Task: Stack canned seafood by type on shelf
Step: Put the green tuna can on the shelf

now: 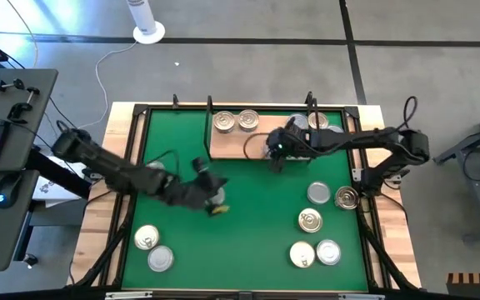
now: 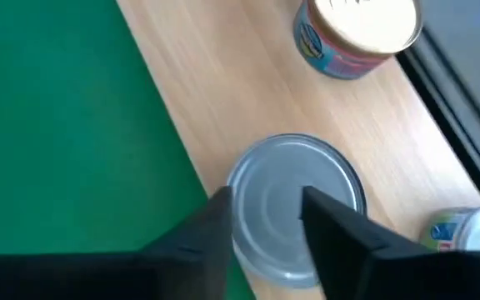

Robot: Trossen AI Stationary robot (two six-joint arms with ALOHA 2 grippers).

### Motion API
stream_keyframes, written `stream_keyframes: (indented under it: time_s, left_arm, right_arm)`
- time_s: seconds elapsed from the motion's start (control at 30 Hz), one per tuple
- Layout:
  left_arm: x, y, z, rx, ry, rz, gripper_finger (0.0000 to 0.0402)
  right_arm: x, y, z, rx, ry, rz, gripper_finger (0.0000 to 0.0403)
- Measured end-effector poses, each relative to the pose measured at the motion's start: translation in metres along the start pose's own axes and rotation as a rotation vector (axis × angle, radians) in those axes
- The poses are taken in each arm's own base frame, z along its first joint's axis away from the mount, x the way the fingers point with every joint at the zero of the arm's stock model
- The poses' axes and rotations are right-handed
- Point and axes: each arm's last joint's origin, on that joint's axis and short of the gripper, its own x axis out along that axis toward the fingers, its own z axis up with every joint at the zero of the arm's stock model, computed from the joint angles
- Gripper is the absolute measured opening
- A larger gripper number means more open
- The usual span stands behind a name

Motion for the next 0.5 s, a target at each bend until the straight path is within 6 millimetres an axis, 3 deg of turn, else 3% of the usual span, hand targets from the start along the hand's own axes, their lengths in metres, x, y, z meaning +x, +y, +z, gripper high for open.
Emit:
stream_keyframes:
  time_s: [0.2,0.33,0.5]
  left_arm:
    - [-0.038,-0.015,-0.059,-0.132,-0.061,0.035,0.0000]
    - [-0.048,-0.019,-0.087,-0.205,-0.083,0.039,0.0000]
    - [-0.053,-0.020,-0.109,-0.258,-0.096,0.038,0.0000]
  right_arm:
    - [0.019,-0.024,0.004,0.045,0.078,0.060,0.0012]
    - [0.028,-0.031,0.002,0.065,0.111,0.119,0.0013]
    - [0.042,-0.034,0.000,0.081,0.149,0.143,0.0007]
